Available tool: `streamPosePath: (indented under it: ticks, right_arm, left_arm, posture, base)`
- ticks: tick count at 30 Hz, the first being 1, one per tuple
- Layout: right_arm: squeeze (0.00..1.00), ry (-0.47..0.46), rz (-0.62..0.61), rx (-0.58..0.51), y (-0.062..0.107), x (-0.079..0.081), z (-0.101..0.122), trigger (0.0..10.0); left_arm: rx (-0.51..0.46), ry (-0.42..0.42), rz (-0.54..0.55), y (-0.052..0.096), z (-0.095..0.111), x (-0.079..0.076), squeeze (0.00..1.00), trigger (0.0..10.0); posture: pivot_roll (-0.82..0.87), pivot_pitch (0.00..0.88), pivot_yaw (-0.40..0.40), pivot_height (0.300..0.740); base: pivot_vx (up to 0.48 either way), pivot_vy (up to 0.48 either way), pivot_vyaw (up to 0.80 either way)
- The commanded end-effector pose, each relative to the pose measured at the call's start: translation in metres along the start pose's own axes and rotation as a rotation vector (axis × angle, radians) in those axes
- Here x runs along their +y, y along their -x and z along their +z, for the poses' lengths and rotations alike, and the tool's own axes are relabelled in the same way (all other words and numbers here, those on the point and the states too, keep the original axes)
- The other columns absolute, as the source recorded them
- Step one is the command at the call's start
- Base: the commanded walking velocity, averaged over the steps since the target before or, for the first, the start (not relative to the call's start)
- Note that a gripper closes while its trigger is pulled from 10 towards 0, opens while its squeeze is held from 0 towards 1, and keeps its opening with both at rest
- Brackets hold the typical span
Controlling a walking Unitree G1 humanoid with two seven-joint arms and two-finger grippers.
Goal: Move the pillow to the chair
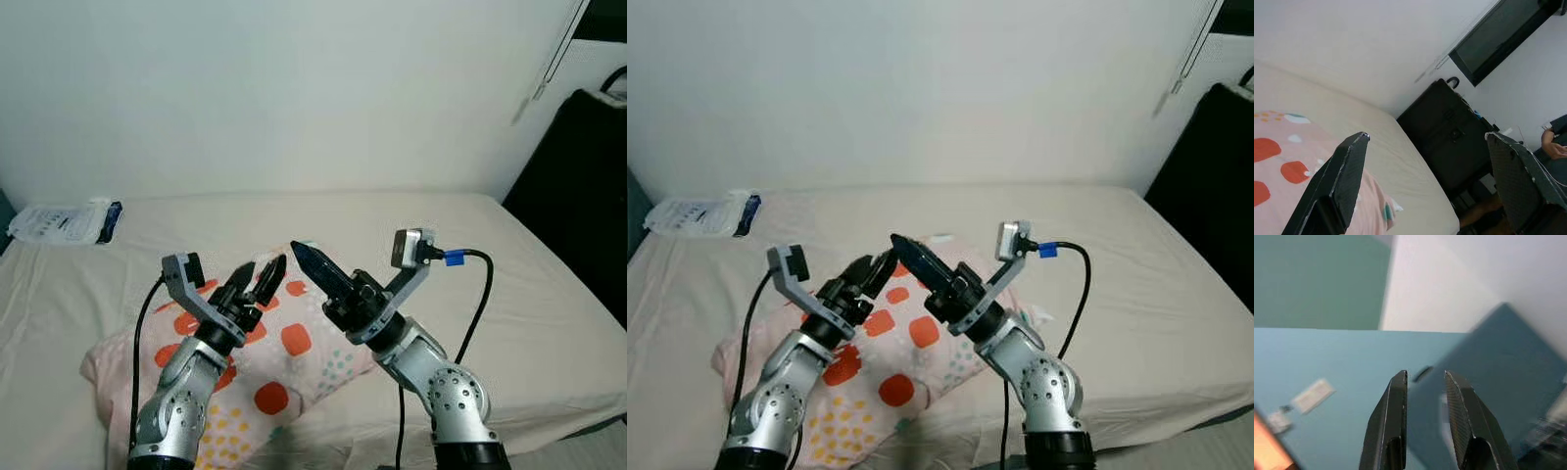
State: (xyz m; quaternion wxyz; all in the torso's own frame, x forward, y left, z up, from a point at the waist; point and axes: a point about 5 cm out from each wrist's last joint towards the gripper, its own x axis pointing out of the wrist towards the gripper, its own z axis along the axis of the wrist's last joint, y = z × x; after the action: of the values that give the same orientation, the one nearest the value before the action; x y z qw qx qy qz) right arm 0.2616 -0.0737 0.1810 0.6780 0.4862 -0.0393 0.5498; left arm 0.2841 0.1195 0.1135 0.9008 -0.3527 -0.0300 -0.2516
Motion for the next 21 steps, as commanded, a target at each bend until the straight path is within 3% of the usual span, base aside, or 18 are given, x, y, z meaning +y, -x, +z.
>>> streamPosePath:
  ticks: [1, 2, 4, 6, 16, 18, 19, 20, 21]
  right_arm:
    - [0.00, -0.007, 0.042, -0.008, 0.000, 0.007, 0.002, 10.0]
    - [0.00, -0.004, 0.025, -0.014, 0.000, 0.005, 0.002, 10.0]
    - [0.00, -0.001, -0.176, 0.040, 0.008, -0.023, -0.006, 10.0]
    - [0.00, -0.001, -0.259, 0.089, 0.014, -0.034, -0.013, 10.0]
    - [0.00, -0.024, -0.159, 0.058, 0.010, -0.017, -0.011, 10.0]
    - [0.00, -0.029, -0.077, 0.028, 0.006, -0.006, -0.006, 10.0]
    - [0.00, -0.029, -0.077, 0.028, 0.006, -0.006, -0.006, 10.0]
    - [0.00, -0.010, -0.064, 0.009, 0.005, -0.003, -0.002, 10.0]
    - [0.00, -0.010, -0.064, 0.009, 0.005, -0.003, -0.002, 10.0]
  left_arm:
    - [0.005, 0.008, -0.021, 0.000, 0.000, -0.003, 0.00, 10.0]
    - [0.007, 0.014, -0.028, 0.000, 0.000, -0.004, 0.00, 10.0]
    - [0.014, 0.030, -0.060, 0.000, 0.001, -0.008, 0.00, 10.0]
    - [0.020, 0.047, -0.083, 0.001, 0.001, -0.011, 0.00, 10.0]
    - [0.024, 0.062, -0.081, 0.007, 0.001, -0.013, 0.00, 10.0]
    - [0.043, -0.020, -0.012, 0.006, -0.003, -0.005, 0.00, 10.0]
    - [0.043, -0.020, -0.012, 0.006, -0.003, -0.005, 0.00, 10.0]
    - [0.075, -0.114, 0.027, 0.006, -0.006, 0.001, 0.00, 10.0]
    - [0.075, -0.114, 0.027, 0.006, -0.006, 0.001, 0.00, 10.0]
  posture:
    - [0.08, 0.000, -0.068, 0.740]
    - [0.08, 0.000, -0.064, 0.740]
    - [0.08, 0.000, -0.061, 0.740]
    - [0.08, 0.000, -0.062, 0.740]
    - [0.09, 0.000, -0.066, 0.740]
    - [0.09, 0.000, -0.073, 0.740]
    - [0.09, 0.000, -0.073, 0.740]
    - [0.09, 0.000, -0.076, 0.740]
    - [0.09, 0.000, -0.076, 0.740]
  base:
    - [0.000, 0.000, 0.00]
    - [0.000, 0.000, 0.00]
    - [0.000, 0.000, 0.00]
    - [0.000, 0.000, 0.00]
    - [0.000, 0.000, 0.00]
    - [0.000, 0.000, 0.00]
    - [0.000, 0.000, 0.00]
    - [0.000, 0.000, 0.00]
    - [0.000, 0.000, 0.00]
